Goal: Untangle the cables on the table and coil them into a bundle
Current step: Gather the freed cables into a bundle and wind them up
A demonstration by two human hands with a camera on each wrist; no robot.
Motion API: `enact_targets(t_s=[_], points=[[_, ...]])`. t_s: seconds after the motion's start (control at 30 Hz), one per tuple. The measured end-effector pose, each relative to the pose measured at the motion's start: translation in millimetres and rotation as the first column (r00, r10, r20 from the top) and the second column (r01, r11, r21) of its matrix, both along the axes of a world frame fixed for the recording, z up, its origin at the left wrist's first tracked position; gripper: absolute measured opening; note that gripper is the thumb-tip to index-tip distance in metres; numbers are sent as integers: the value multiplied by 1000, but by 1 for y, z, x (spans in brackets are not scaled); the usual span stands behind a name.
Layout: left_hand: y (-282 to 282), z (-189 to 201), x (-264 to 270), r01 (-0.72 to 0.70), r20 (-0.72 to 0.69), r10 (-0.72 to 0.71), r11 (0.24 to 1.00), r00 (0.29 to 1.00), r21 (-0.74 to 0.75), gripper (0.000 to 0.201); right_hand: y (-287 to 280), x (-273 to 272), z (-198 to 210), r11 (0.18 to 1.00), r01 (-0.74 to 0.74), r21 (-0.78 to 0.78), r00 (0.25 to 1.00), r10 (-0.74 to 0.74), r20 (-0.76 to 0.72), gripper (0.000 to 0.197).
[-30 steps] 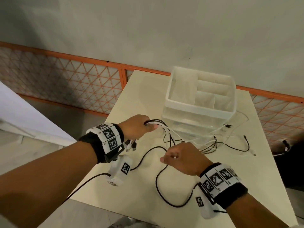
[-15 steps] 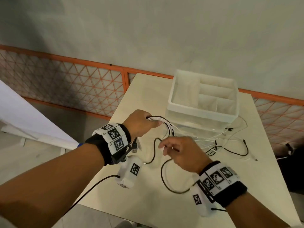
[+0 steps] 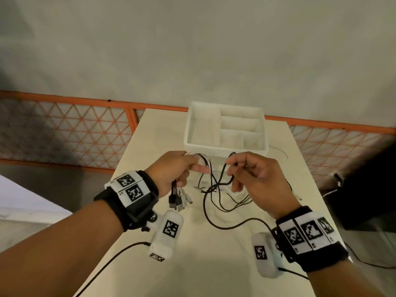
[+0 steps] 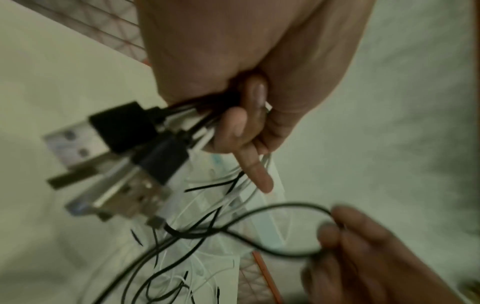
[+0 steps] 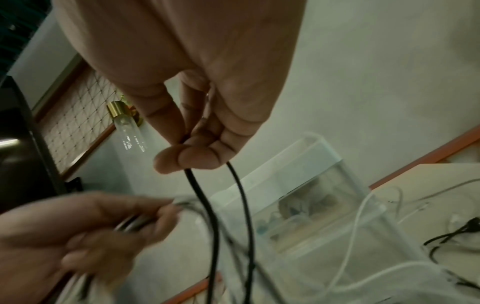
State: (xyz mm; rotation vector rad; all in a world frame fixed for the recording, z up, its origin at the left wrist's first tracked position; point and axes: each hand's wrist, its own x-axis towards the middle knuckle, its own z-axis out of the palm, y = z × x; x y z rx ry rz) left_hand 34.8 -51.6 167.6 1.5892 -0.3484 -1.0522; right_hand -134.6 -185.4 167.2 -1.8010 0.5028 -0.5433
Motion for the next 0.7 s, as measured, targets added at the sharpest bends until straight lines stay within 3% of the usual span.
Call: enact_targets(t_s=[0.13, 0.3, 0.43, 0.53, 0.63, 0.7], points=[[-20, -1, -30, 185, 134, -173, 979, 976, -86, 14, 11, 17, 7, 996, 86, 13, 987, -87, 136, 19], [-11, -35, -22, 216, 198, -228, 973, 953, 80, 25, -19, 14, 28, 926, 374, 41, 875, -368, 315, 24], [9, -48, 1, 135, 125, -153, 981, 980, 140, 25, -55, 0, 13, 783, 606, 141, 731, -618, 290, 22], [18, -50, 16, 93, 164, -128, 975, 978, 204, 26, -66, -10, 0, 704, 681, 201, 652, -708, 271, 21], [23, -52, 21, 44, 203, -105, 958, 974, 283, 28, -73, -13, -4, 673, 711, 204, 628, -738, 245, 18], [25, -54, 22, 19, 212, -90, 949, 973, 315, 27, -79, -11, -13, 681, 717, 147, 666, -732, 140, 19]])
